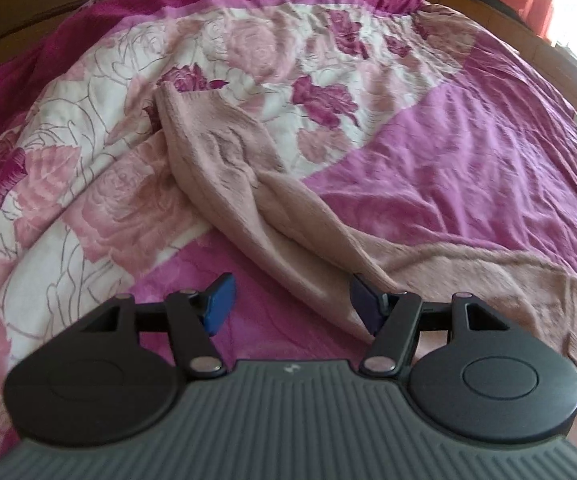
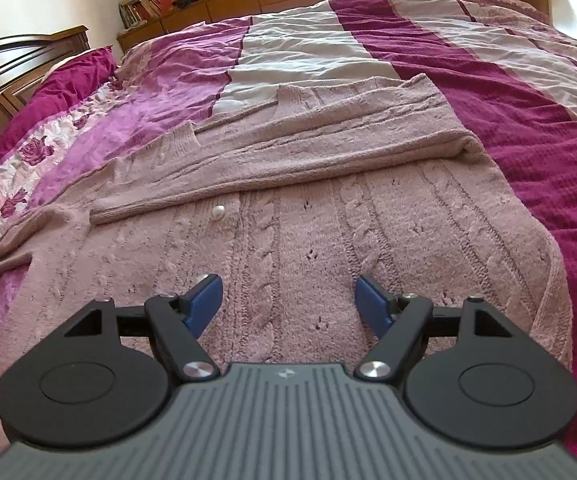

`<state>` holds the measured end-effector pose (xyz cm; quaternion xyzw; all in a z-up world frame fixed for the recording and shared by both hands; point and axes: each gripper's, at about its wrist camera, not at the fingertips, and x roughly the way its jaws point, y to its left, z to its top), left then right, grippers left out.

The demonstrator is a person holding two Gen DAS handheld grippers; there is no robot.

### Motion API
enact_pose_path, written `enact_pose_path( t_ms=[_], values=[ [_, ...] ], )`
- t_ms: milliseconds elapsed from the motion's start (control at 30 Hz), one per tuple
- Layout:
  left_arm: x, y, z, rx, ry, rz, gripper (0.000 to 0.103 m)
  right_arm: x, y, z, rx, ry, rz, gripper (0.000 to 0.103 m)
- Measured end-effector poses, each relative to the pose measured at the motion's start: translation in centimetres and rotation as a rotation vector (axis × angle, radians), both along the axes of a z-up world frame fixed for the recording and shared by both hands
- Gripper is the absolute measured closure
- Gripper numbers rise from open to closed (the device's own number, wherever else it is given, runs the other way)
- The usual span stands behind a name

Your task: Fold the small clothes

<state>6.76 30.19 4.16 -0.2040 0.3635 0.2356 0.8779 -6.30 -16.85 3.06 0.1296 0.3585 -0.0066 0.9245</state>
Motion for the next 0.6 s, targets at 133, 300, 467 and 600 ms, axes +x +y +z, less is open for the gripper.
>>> enact_pose_path(
  t_ms=[133, 300, 467, 600],
  values=[
    [1.1, 1.6, -0.9, -0.003, 0.003, 0.028, 0.038, 0.1, 0.3, -0.1, -0.017, 0.004, 0.004, 0.024],
    [2.3, 2.4, -1.2, 0.028, -0.010, 0.044, 0.038, 0.3, 0.4, -0.3, -0.020, 0.011, 0.005, 0.023],
    [2.7, 3.7, -1.6, -0.016, -0.082, 0.082, 0.038, 0.3, 0.4, -0.4, -0.024, 0.007, 0.010, 0.022],
    [2.5, 4.5, -1.9, -0.079, -0.167, 0.112, 0.046, 0.3, 0.4, -0.4, -0.025, 0.005, 0.011, 0.022]
  ],
)
